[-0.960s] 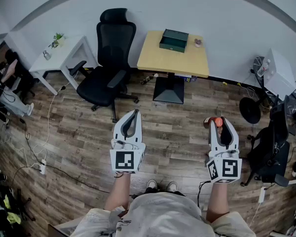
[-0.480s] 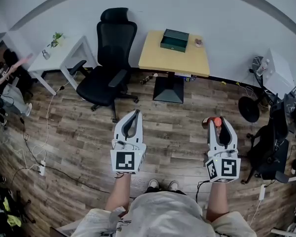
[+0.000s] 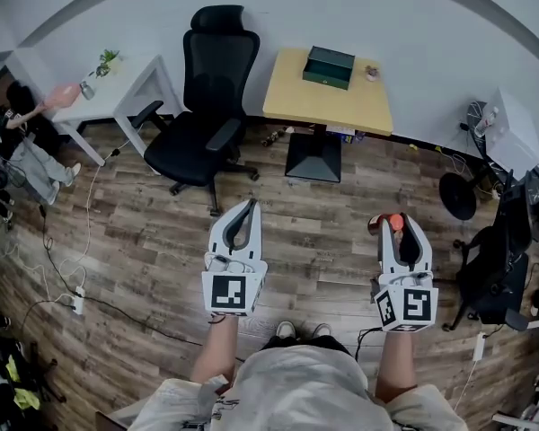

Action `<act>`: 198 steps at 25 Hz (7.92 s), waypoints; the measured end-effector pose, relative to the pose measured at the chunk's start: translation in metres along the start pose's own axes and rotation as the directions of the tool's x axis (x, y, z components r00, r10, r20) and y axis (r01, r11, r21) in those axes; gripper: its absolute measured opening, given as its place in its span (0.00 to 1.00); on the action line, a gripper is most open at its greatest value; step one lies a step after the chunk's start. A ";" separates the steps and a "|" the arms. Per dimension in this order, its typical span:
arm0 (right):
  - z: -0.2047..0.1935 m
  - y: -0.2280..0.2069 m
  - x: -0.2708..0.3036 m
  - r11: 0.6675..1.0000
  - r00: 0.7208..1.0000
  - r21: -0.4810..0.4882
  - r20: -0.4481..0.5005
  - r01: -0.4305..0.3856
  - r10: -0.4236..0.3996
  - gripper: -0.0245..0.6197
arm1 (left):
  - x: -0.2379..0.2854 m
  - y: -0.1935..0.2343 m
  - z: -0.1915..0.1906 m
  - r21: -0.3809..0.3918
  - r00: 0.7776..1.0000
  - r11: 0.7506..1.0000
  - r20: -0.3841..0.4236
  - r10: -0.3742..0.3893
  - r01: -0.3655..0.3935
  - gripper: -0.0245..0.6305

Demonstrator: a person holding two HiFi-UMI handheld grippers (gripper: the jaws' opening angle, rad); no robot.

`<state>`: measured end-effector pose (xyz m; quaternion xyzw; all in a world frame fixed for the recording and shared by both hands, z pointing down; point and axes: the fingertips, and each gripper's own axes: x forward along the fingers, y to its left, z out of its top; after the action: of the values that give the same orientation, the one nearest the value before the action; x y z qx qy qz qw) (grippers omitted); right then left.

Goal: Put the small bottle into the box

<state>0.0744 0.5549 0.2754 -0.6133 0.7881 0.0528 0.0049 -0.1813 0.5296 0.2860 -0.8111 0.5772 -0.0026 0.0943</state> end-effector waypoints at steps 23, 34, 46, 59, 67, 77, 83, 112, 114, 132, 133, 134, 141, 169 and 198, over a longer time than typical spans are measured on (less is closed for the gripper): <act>-0.027 -0.049 0.094 1.000 1.000 0.003 0.000 -0.028 0.028 0.26 | 0.108 0.003 -0.021 0.011 0.999 1.000 0.035 0.026 -0.026 0.05; -0.052 -0.138 0.200 0.997 0.997 0.037 -0.034 -0.065 0.066 0.26 | 0.237 -0.018 -0.031 0.033 0.999 0.998 -0.025 0.045 -0.044 0.05; -0.067 -0.204 0.276 0.994 0.996 0.070 -0.028 -0.085 0.087 0.26 | 0.340 -0.040 -0.034 0.054 0.997 0.997 -0.050 0.051 -0.048 0.05; -0.070 -0.220 0.333 0.995 0.995 0.042 -0.017 -0.094 0.095 0.26 | 0.396 -0.030 -0.042 0.032 0.998 0.998 -0.025 0.059 -0.059 0.05; -0.079 -0.212 0.380 0.996 0.996 0.024 -0.034 -0.082 0.083 0.26 | 0.437 0.001 -0.063 0.000 0.999 0.999 -0.014 0.050 -0.050 0.05; -0.086 -0.188 0.489 0.997 0.995 -0.008 -0.067 -0.074 0.074 0.26 | 0.518 0.067 -0.103 -0.014 0.995 1.000 -0.096 -0.005 0.004 0.05; -0.087 -0.161 0.556 0.995 0.991 -0.022 -0.094 -0.095 0.092 0.26 | 0.556 0.117 -0.117 -0.049 0.994 0.999 -0.110 0.000 -0.006 0.05; -0.118 -0.158 0.780 0.990 0.984 -0.027 -0.121 -0.135 0.131 0.26 | 0.739 0.217 -0.170 -0.072 0.992 0.997 -0.120 -0.024 0.015 0.05; -0.120 -0.172 0.800 0.991 0.985 -0.016 -0.114 -0.131 0.128 0.26 | 0.764 0.218 -0.169 -0.065 0.993 0.998 -0.115 -0.018 0.010 0.05; -0.135 -0.256 0.893 0.994 0.989 0.012 -0.101 -0.109 0.109 0.26 | 0.894 0.196 -0.170 -0.033 0.992 0.998 -0.113 -0.062 0.058 0.05; -0.137 -0.257 0.895 0.994 0.988 0.011 -0.105 -0.113 0.113 0.26 | 0.895 0.196 -0.172 -0.034 0.991 0.998 -0.119 -0.062 0.058 0.05; -0.139 -0.257 0.896 0.993 0.987 0.012 -0.109 -0.114 0.115 0.26 | 0.896 0.195 -0.174 -0.033 0.990 0.998 -0.124 -0.063 0.059 0.05; -0.167 -0.260 0.902 0.992 0.979 0.041 -0.164 -0.118 0.123 0.26 | 0.900 0.189 -0.196 -0.040 0.982 0.997 -0.177 -0.068 0.062 0.05; -0.333 -0.207 0.929 0.957 0.862 0.104 -0.417 -0.270 0.288 0.26 | 0.861 0.166 -0.351 -0.138 0.875 0.990 -0.477 -0.081 0.016 0.05; -0.363 -0.202 0.938 0.961 0.864 0.076 -0.424 -0.266 0.273 0.26 | 0.860 0.156 -0.364 -0.142 0.864 0.989 -0.492 -0.105 0.039 0.05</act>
<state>0.0579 -0.4329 0.5523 -0.4935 0.8479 -0.0894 -0.1719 -0.0816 -0.3798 0.5289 -0.8084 0.5501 -0.1782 -0.1098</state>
